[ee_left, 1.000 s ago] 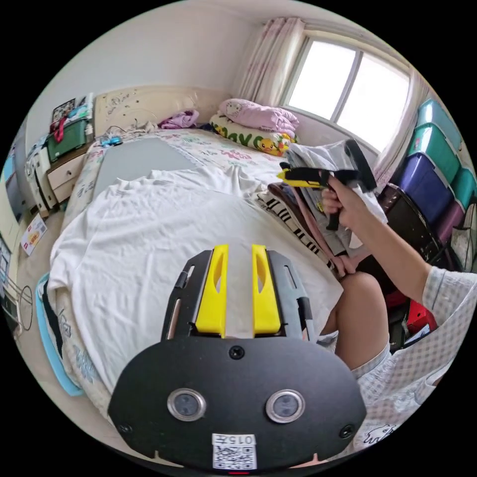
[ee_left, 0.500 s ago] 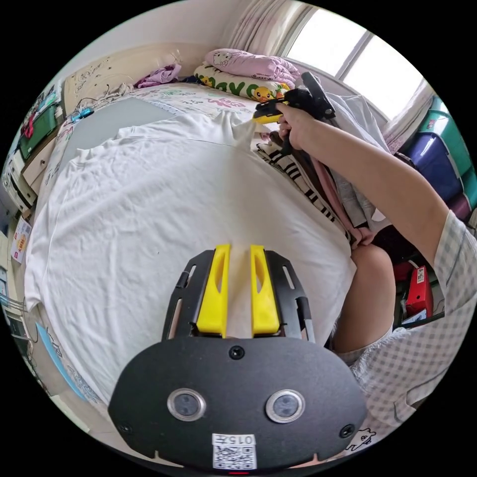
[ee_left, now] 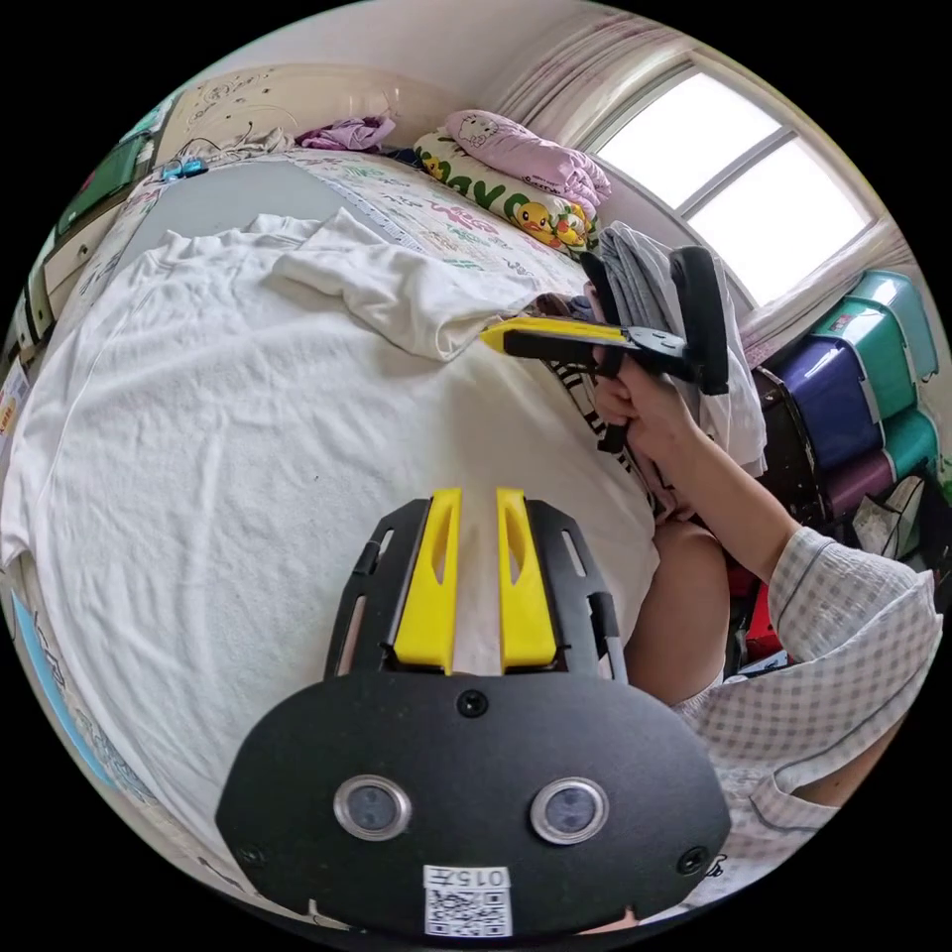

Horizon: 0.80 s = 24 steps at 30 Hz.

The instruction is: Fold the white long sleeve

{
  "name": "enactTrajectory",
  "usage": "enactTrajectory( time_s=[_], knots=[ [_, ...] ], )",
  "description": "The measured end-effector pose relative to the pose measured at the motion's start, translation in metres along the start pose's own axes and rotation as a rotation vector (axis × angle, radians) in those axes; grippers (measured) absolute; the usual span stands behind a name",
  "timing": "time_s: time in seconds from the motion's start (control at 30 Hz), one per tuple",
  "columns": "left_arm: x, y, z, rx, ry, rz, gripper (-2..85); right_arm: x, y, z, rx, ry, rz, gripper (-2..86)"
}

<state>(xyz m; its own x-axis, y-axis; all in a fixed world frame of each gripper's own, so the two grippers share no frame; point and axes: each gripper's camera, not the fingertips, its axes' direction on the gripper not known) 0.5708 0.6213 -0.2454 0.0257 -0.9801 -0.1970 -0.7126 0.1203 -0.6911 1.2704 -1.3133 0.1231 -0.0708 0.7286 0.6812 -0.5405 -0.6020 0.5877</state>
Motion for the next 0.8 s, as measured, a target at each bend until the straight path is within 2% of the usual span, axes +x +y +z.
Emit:
enactTrajectory(
  time_s=[0.07, 0.13, 0.17, 0.23, 0.3, 0.43, 0.5, 0.6, 0.63, 0.67, 0.77, 0.8],
  knots=[
    [-0.002, -0.002, -0.003, 0.002, -0.005, 0.012, 6.1, 0.043, 0.004, -0.014, 0.050, 0.060, 0.131, 8.2],
    [-0.004, -0.004, -0.005, 0.000, -0.014, 0.025, 6.1, 0.110, 0.002, -0.013, 0.060, 0.139, 0.384, 9.9],
    [-0.006, -0.005, -0.005, -0.007, -0.016, 0.029, 6.1, 0.146, 0.001, -0.006, 0.050, 0.145, 0.541, 11.3],
    [-0.010, -0.007, -0.003, -0.019, -0.016, 0.034, 6.0, 0.186, 0.007, 0.008, 0.068, 0.071, 0.698, 11.6],
    [-0.016, -0.008, -0.005, -0.018, -0.025, 0.035, 5.8, 0.208, 0.017, 0.021, 0.109, 0.037, 0.803, 10.3],
    [-0.028, -0.008, -0.013, -0.018, -0.012, 0.030, 5.8, 0.226, 0.035, 0.035, 0.184, 0.123, 0.885, 2.3],
    [-0.035, -0.009, -0.019, -0.017, -0.004, 0.030, 5.7, 0.223, 0.048, 0.030, 0.237, 0.128, 0.886, 1.3],
    [-0.048, -0.009, -0.034, 0.008, 0.014, 0.019, 6.0, 0.177, 0.066, -0.009, 0.420, 0.088, 0.669, 0.5],
    [-0.051, -0.008, -0.039, 0.022, 0.022, 0.011, 6.1, 0.141, 0.069, -0.027, 0.467, 0.088, 0.506, 0.3],
    [-0.060, -0.006, -0.052, 0.067, 0.036, -0.013, 6.4, 0.119, 0.071, -0.037, 0.487, 0.080, 0.410, 0.3],
    [-0.096, 0.013, -0.098, 0.291, 0.124, -0.148, 7.9, -0.033, 0.114, -0.066, 0.469, -0.127, -0.199, 0.0],
    [-0.115, 0.026, -0.115, 0.389, 0.185, -0.219, 8.7, -0.057, 0.126, -0.063, 0.429, -0.161, -0.281, -0.1]
  ],
)
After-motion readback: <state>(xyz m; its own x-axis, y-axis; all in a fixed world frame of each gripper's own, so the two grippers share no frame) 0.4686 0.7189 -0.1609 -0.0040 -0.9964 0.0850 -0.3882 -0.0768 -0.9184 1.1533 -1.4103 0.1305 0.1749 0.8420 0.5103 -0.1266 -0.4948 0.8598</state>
